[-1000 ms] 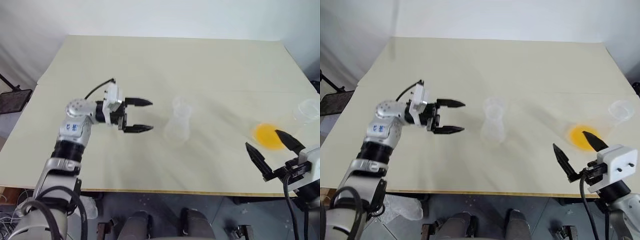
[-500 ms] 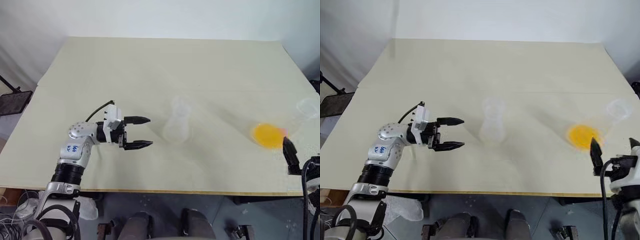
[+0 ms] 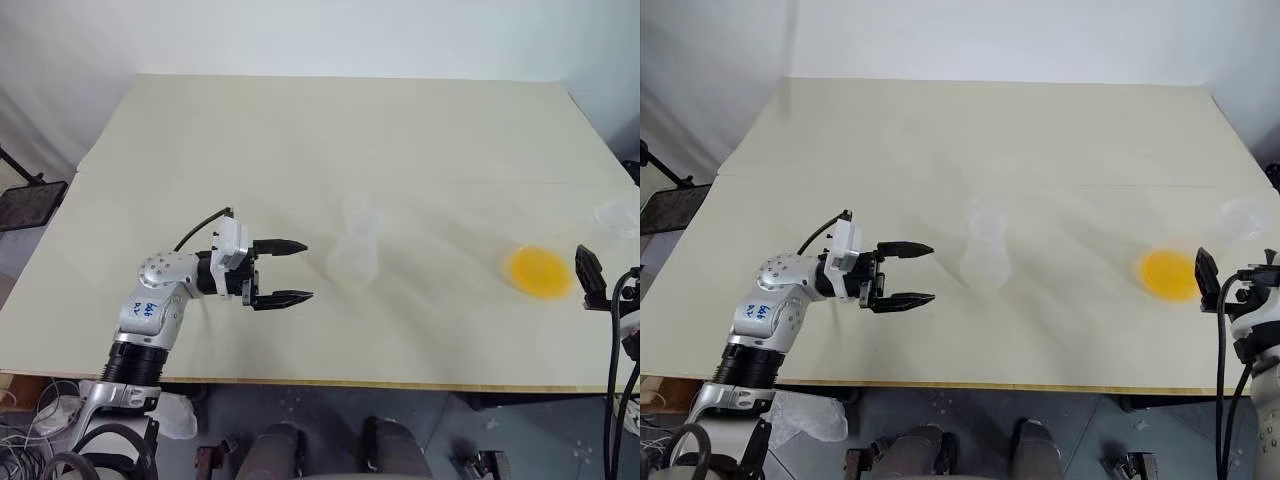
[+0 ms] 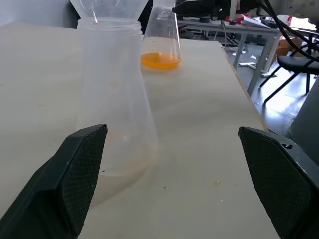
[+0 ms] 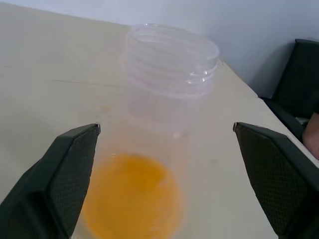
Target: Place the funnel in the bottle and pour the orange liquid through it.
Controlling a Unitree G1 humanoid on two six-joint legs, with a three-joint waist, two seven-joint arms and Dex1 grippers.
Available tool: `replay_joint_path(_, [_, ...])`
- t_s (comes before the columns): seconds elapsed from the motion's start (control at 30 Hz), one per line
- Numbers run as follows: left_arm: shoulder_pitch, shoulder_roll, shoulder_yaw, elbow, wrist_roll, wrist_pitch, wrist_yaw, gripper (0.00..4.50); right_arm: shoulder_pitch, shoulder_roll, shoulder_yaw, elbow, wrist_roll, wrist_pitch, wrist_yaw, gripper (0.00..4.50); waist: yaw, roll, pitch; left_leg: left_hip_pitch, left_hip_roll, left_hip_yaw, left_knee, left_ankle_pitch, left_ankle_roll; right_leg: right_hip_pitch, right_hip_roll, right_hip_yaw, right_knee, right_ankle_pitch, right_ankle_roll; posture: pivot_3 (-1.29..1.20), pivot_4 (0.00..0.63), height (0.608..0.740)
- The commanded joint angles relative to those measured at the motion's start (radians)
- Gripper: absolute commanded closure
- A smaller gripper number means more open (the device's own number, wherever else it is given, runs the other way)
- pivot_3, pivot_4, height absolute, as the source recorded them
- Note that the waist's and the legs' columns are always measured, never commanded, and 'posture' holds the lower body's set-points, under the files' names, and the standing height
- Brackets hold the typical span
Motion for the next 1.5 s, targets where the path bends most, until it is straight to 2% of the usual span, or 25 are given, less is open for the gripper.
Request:
replay_joint_path(0.03, [0.013,0.0,0.018,-0.067,-0.023,0.013,0.022,0.01,-0.042,-0.035,-0.011,0.038,-0.013,-0.035,0.022,0.0,0.0,0.0,0.0,0.0,0.0,0.0,0.0,0.0,0.0,0.0,0.0,0.0,0.0,0.0,0.0,0.0,0.15,0.74])
replay_joint_path(0.5, [0.016,0.003,0.028,-0.086,-0.02,0.024,0.045,0.01,-0.195,-0.05,0.037,0.205,-0.042,-0.087,0.072,0.0,0.0,0.0,0.0,0.0,0.0,0.0,0.0,0.0,0.0,0.0,0.0,0.0,0.0,0.0,0.0,0.0,0.15,0.74])
replay_joint_path(0.6, [0.012,0.003,0.031,-0.079,-0.017,0.021,0.044,0.0,-0.208,-0.045,0.037,0.205,-0.041,-0.09,0.069,0.59,0.0,0.0,0.0,0.0,0.0,0.0,0.0,0.0,0.0,0.0,0.0,-0.001,-0.001,0.0,0.0,0.0,0.15,0.74])
replay_joint_path(0.7, [0.006,0.003,0.031,-0.071,-0.014,0.018,0.043,0.0,-0.212,-0.04,0.032,0.186,-0.027,-0.081,0.064,1.58,0.0,0.0,0.0,0.0,0.0,0.0,0.0,0.0,0.0,0.0,0.0,-0.001,-0.001,0.0,0.0,0.0,0.15,0.74])
replay_joint_path(0.77, [0.002,0.002,0.03,-0.064,-0.012,0.015,0.042,0.0,-0.207,-0.037,0.031,0.164,-0.02,-0.07,0.059,2.06,0.0,0.001,0.0,-0.001,0.0,0.0,0.0,0.0,0.0,0.0,0.0,-0.001,-0.001,0.0,0.0,0.0,0.15,0.74])
replay_joint_path(1.03, [-0.046,-0.005,0.022,0.017,0.0,-0.02,0.009,0.0,-0.227,-0.064,0.121,-0.073,-0.046,0.011,0.015,2.06,-0.002,0.002,0.001,-0.001,0.0,0.0,0.0,0.0,0.0,0.0,0.0,-0.001,-0.001,0.0,0.0,0.0,0.15,0.74])
replay_joint_path(1.23, [-0.122,-0.017,0.024,0.141,0.011,-0.071,-0.026,0.0,-0.331,-0.128,0.279,-0.277,-0.123,0.186,-0.08,2.06,0.001,0.002,0.001,-0.001,0.0,0.0,0.0,0.0,0.0,-0.001,0.0,-0.001,-0.001,0.0,0.0,0.0,0.15,0.74])
replay_joint_path(1.5, [-0.255,-0.038,0.067,0.341,-0.006,-0.139,-0.077,0.0,-0.45,-0.187,0.484,-0.338,-0.276,0.24,-0.088,2.06,0.0,0.002,0.001,-0.003,-0.001,-0.001,0.0,0.0,0.0,-0.001,0.0,-0.002,-0.001,0.0,0.0,0.0,0.15,0.74])
